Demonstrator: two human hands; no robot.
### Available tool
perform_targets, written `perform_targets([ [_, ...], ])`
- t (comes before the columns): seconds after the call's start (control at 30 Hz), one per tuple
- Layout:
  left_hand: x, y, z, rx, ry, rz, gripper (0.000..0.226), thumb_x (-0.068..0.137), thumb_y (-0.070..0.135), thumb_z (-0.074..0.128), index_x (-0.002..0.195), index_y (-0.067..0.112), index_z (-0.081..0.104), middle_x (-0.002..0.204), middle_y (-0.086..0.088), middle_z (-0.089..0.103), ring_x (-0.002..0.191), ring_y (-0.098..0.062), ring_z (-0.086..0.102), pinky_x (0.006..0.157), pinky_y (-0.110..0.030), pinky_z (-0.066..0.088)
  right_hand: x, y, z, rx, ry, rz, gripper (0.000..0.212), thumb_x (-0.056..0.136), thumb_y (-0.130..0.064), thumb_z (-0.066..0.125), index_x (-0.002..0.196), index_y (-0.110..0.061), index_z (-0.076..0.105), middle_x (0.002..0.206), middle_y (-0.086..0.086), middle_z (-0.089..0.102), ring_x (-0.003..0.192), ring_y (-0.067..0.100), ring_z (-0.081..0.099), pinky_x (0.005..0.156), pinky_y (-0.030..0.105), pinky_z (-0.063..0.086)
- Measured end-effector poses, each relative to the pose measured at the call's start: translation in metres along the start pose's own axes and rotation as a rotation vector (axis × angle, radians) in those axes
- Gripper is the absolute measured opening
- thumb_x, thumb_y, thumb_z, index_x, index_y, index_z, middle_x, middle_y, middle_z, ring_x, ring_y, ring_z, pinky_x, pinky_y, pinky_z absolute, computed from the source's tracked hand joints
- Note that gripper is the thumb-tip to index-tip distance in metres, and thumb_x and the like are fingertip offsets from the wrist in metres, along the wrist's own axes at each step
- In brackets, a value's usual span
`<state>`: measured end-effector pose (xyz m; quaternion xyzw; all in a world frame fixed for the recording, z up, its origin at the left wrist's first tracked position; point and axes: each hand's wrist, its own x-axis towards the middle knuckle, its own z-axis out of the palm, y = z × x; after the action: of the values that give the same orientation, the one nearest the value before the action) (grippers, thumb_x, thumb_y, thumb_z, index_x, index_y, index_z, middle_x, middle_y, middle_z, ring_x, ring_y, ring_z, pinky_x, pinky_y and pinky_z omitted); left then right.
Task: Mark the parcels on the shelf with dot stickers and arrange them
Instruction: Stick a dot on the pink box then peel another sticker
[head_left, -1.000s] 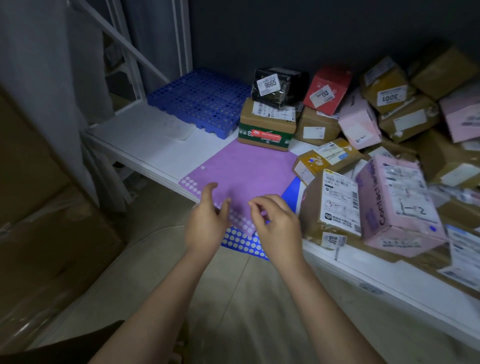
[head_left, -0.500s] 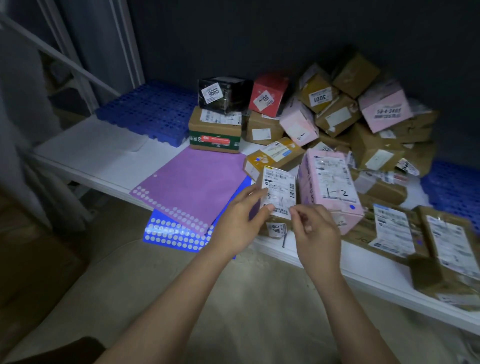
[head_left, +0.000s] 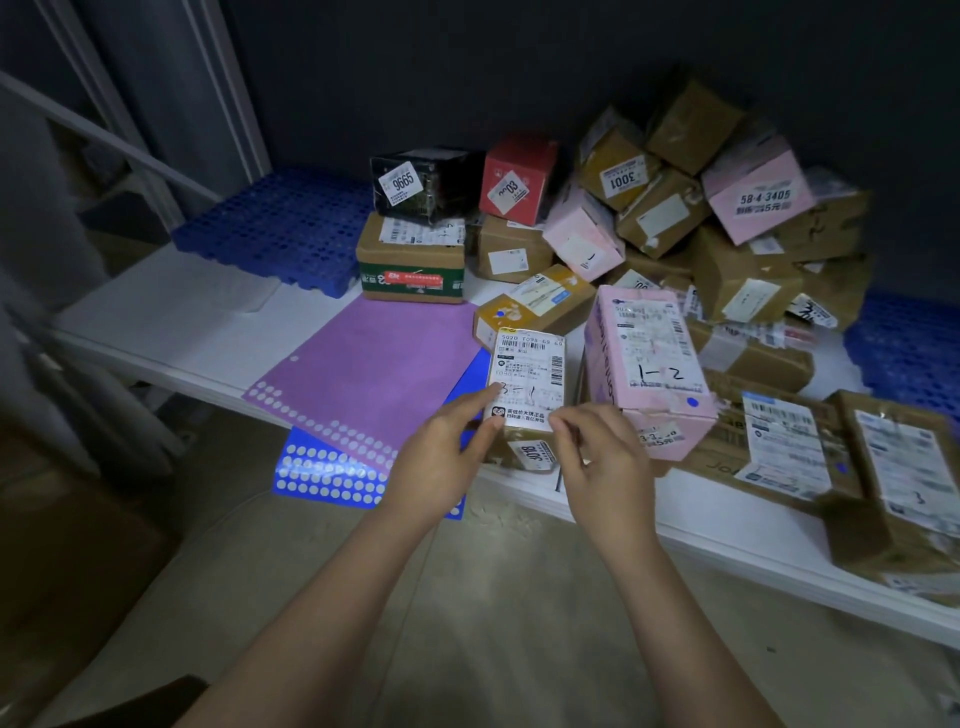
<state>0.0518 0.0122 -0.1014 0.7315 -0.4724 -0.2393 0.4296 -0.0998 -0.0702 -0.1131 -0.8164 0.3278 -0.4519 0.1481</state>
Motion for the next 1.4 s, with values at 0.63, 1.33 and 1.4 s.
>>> perform_targets([
  [0.63,0.000,0.003,-0.003,0.050,-0.011,-0.036,0.041,0.095,0.040,0.050,0.136,0.039,0.046,0.133,0.016,0.055,0.112,-0.003,0.057,0.094,-0.033,0.050,0.006,0.005,-0.002,-0.123,-0.034,-0.131,0.026,0.092,-0.019,0.049,0.092,-0.003,0.070,0.088,0.007,0.065,0.078,0.024,0.062,0.071,0.023,0.044],
  [1.33,0.001,0.007,0.001,0.130,-0.013,-0.089,0.041,0.096,0.046,0.044,0.137,0.044,0.042,0.124,0.013,0.059,0.091,-0.009,0.058,0.076,-0.032,0.051,-0.010,0.001,-0.019,0.112,-0.278,0.359,0.043,0.090,-0.030,0.054,0.130,-0.016,0.056,0.112,-0.004,0.069,0.097,0.010,0.065,0.084,0.036,0.055],
  [1.4,-0.001,0.007,0.003,0.002,-0.006,-0.094,0.038,0.096,0.041,0.048,0.134,0.043,0.045,0.125,0.015,0.060,0.098,-0.006,0.061,0.085,-0.036,0.053,-0.009,-0.007,-0.008,0.226,-0.360,0.409,0.050,0.086,-0.036,0.053,0.134,-0.024,0.049,0.118,-0.011,0.065,0.104,0.007,0.063,0.089,0.039,0.053],
])
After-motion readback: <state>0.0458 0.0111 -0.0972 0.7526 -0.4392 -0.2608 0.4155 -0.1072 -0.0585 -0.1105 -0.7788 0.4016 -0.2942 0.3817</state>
